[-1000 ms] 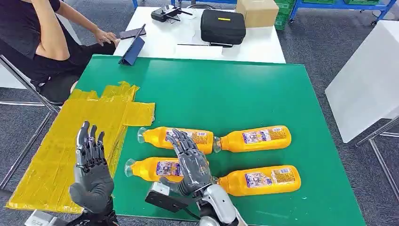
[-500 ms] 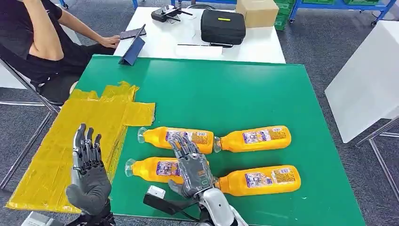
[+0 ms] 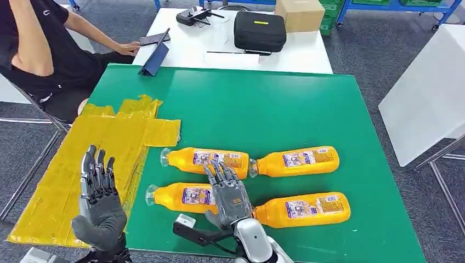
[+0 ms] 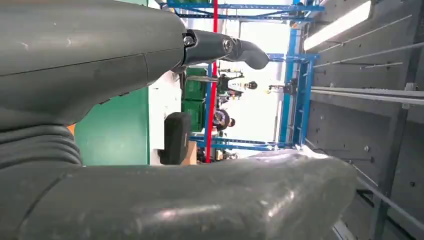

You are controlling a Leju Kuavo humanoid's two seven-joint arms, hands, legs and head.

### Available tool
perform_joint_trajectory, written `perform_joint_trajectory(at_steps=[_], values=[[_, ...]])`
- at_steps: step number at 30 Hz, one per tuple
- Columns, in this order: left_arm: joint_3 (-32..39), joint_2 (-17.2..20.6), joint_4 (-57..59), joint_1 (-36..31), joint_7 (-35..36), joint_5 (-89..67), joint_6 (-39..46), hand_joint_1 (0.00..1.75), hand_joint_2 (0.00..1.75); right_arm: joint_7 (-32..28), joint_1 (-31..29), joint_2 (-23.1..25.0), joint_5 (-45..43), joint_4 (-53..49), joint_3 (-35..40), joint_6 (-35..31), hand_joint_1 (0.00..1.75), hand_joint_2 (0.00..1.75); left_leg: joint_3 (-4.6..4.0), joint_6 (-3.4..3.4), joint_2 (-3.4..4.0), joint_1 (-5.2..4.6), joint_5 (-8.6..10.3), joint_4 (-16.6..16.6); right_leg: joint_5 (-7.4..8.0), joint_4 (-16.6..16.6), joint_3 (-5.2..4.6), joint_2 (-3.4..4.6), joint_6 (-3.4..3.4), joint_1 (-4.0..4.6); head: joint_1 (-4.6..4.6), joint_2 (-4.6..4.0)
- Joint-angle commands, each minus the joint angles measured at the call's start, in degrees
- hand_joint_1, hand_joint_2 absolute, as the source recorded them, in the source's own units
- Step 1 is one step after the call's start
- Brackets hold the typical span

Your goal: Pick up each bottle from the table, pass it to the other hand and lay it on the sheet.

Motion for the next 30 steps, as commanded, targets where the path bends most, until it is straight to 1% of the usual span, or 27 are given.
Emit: perform_joint_trajectory(at_steps=[1, 5, 7, 8, 9, 10, 12, 15, 16, 17, 18, 21, 23, 27, 30], values=[[2.69, -0.55, 1.36, -1.08, 0.19, 0.64, -1.8, 0.0, 0.0, -0.43, -4.04, -1.9, -4.1, 9.63, -1.04, 4.8, 0.0, 1.75, 0.11, -0.02, 0.01, 0.02, 0.0, -0.07, 0.02, -0.1, 0.11, 0.0, -0.03, 0.02, -0.02, 0.0], [3.47, -0.4, 2.99, -2.16, 0.19, 1.29, -3.05, 0.0, 0.0, -1.32, -5.53, -2.73, -7.7, 15.12, -0.56, 8.34, 0.0, 1.75, 0.2, -0.02, 0.02, 0.05, 0.01, -0.11, 0.04, -0.18, 0.24, 0.0, -0.05, 0.05, 0.0, 0.0], [3.5, -0.12, 3.63, -2.67, 0.19, 1.57, -3.53, 0.0, 0.0, -1.62, -6.3, -3.33, -9.53, 17.82, 0.14, 10.4, 0.0, 1.75, 0.13, -0.01, 0.0, -0.01, 0.02, -0.08, 0.02, -0.1, 0.15, -0.02, -0.02, 0.0, -0.02, 0.0], [3.43, 0.05, 3.9, -2.93, 0.19, 1.66, -3.52, 0.0, 0.0, -1.89, -6.67, -3.41, -10.82, 19.39, 0.17, 11.09, 0.14, 1.75, 0.21, -0.02, -0.03, 0.04, 0.03, -0.13, 0.05, -0.2, 0.26, -0.06, -0.04, 0.04, 0.0, 0.0], [3.26, 0.3, 4.22, -3.19, 0.19, 1.94, -3.53, 0.0, 0.0, -2.18, -7.13, -3.38, -11.82, 20.6, 0.36, 11.78, 0.44, 1.75, 0.16, -0.02, -0.03, 0.01, 0.03, -0.11, 0.04, -0.14, 0.18, -0.04, -0.03, 0.02, 0.0, 0.0], [3.13, 0.45, 4.31, -3.56, 0.19, 2.08, -3.64, 0.0, 0.0, -2.18, -7.92, -3.38, -12.39, 21.91, 1.08, 12.77, 0.84, 1.75, 0.27, -0.02, -0.01, 0.04, 0.03, -0.17, 0.06, -0.24, 0.29, -0.03, -0.05, 0.04, -0.02, 0.0], [3.11, 0.38, 4.59, -3.85, 0.19, 2.02, -3.56, 0.0, 0.0, -2.19, -8.27, -3.15, -12.54, 22.15, 1.17, 12.91, 0.84, 1.75, 0.3, -0.01, -0.01, 0.02, 0.03, -0.12, 0.04, -0.15, 0.24, -0.02, -0.03, 0.02, 0.0, 0.0], [3.08, 0.35, 4.63, -3.88, 0.19, 1.95, -3.51, 0.0, 0.0, -2.12, -8.46, -3.02, -12.73, 22.24, 1.37, 13.1, 0.84, 1.75, 0.59, -0.04, 0.05, 0.04, -0.01, -0.11, 0.04, -0.15, 0.45, -0.02, -0.04, 0.03, 0.0, 0.0], [3.08, 0.35, 4.63, -3.88, 0.19, 1.95, -3.51, 0.0, 0.0, -2.12, -8.46, -3.02, -12.73, 22.24, 1.37, 13.1, 0.91, 1.75, 0.6, -0.06, 0.03, 0.06, 0.05, -0.15, 0.09, -0.2, 0.45, -0.05, -0.07, 0.06, 0.0, 0.0], [3.15, 0.36, 4.95, -3.73, 0.19, 1.93, -3.74, 0.0, 0.0, -1.85, -8.36, -3.25, -13.39, 22.28, 1.46, 14.22, 1.41, 1.75, 0.66, -0.05, 0.01, 0.04, 0.02, -0.13, 0.06, -0.15, 0.49, -0.07, -0.06, 0.03, -0.02, 0.0], [3.21, 0.49, 5.2, -3.89, 0.19, 2.09, -3.87, 0.0, 0.0, -1.84, -8.62, -3.74, -14.25, 22.77, 2.14, 15.21, 1.73, 1.75, 0.62, -0.06, -0.02, 0.06, 0.1, -0.18, 0.12, -0.2, 0.46, -0.1, -0.08, 0.05, 0.0, 0.0], [3.12, 0.89, 4.96, -4.13, 0.19, 2.75, -3.75, 0.0, 0.0, -2.93, -8.77, -4.26, -16.65, 23.38, 2.38, 14.48, 1.75, 1.75, 0.76, -0.04, 0.01, 0.07, 0.08, -0.21, 0.12, -0.21, 0.55, -0.08, -0.08, 0.04, -0.02, 0.0], [3.32, 0.9, 4.98, -3.83, 0.19, 2.88, -3.61, 0.0, 0.0, -3.03, -8.13, -4.68, -17.83, 21.73, 2.23, 14.44, 1.75, 1.75, 0.89, -0.04, 0.0, 0.07, 0.01, -0.13, 0.04, -0.15, 0.71, -0.09, -0.06, 0.03, 0.0, 0.0], [4.3, 0.58, 5.1, -3.7, 0.19, 3.67, -3.85, 0.0, 0.0, -3.58, -6.81, -5.71, -20.52, 18.63, 2.58, 15.57, 1.75, 1.75, 0.87, -0.05, -0.02, 0.1, 0.08, -0.22, 0.1, -0.26, 0.73, -0.12, -0.07, 0.05, 0.0, 0.0], [4.9, 0.46, 5.36, -3.53, 0.19, 3.59, -4.2, 0.0, 0.0, -3.57, -6.08, -6.48, -20.88, 18.04, 2.65, 15.68, 1.75, 1.75, 0.95, -0.06, -0.06, 0.09, 0.04, -0.17, 0.05, -0.22, 0.81, -0.15, -0.06, 0.04, 0.0, 0.0]])
